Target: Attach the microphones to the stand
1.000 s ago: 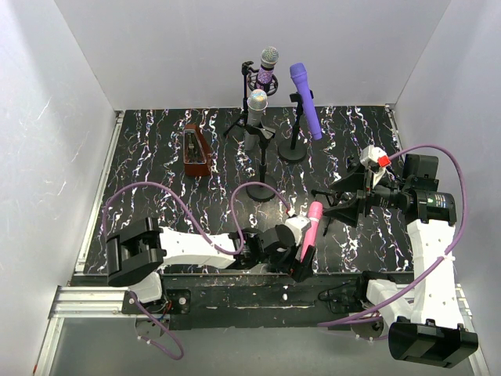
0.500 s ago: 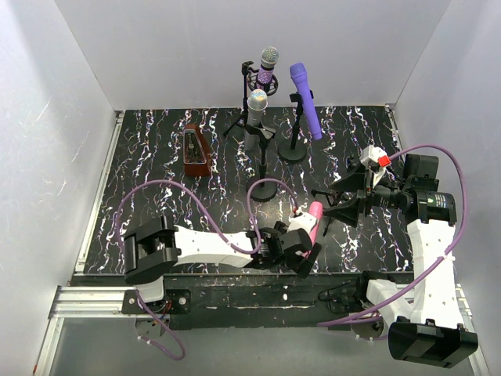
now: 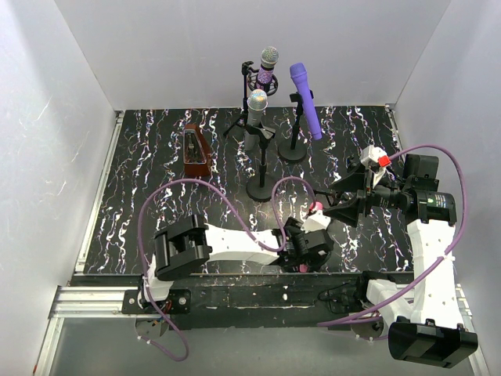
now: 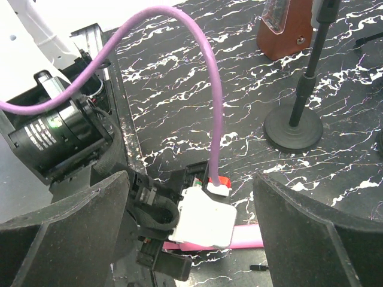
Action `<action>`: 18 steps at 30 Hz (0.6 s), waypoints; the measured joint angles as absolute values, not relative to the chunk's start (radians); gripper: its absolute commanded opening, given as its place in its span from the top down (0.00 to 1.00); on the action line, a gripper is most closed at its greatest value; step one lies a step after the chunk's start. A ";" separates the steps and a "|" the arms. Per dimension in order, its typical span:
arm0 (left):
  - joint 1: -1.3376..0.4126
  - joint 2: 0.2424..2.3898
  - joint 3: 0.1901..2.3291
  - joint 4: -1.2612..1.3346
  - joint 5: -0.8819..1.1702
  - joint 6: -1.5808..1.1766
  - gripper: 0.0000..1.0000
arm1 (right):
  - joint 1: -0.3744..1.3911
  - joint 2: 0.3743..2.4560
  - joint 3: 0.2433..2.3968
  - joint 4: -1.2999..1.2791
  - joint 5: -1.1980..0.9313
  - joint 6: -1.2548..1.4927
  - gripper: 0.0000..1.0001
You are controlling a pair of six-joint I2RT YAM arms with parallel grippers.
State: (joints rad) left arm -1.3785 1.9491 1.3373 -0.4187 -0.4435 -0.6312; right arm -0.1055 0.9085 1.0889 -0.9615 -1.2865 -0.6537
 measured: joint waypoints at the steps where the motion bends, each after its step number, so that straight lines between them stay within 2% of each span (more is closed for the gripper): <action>1: -1.378 1.964 1.353 -0.419 -0.458 -0.628 0.06 | -0.105 0.908 1.089 -0.962 -1.287 -0.654 0.09; 3: -1.378 1.997 1.385 -0.419 -0.481 -0.622 0.30 | -0.106 0.908 1.088 -0.962 -1.287 -0.654 0.09; 4: -1.378 2.016 1.402 -0.419 -0.491 -0.619 0.37 | -0.106 0.908 1.088 -0.961 -1.287 -0.654 0.09; 9: -1.378 2.104 1.474 -0.426 -0.526 -0.610 0.39 | -0.109 0.908 1.088 -0.962 -1.287 -0.654 0.09; 10: -1.377 2.108 1.483 -0.426 -0.527 -0.605 0.49 | -0.110 0.908 1.088 -0.961 -1.287 -0.654 0.09; 11: -1.377 2.112 1.489 -0.427 -0.527 -0.605 0.52 | -0.110 0.908 1.088 -0.961 -1.287 -0.654 0.09; 15: -1.372 2.117 1.493 -0.433 -0.528 -0.610 0.80 | -0.111 0.906 1.088 -0.961 -1.287 -0.654 0.09; 18: -1.366 2.117 1.493 -0.439 -0.530 -0.616 0.95 | -0.111 0.903 1.085 -0.961 -1.287 -0.654 0.09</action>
State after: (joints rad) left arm -1.3659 2.1174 1.4929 -0.4393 -0.5301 -0.6163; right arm -0.1112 0.9031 1.0855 -0.9611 -1.2865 -0.6537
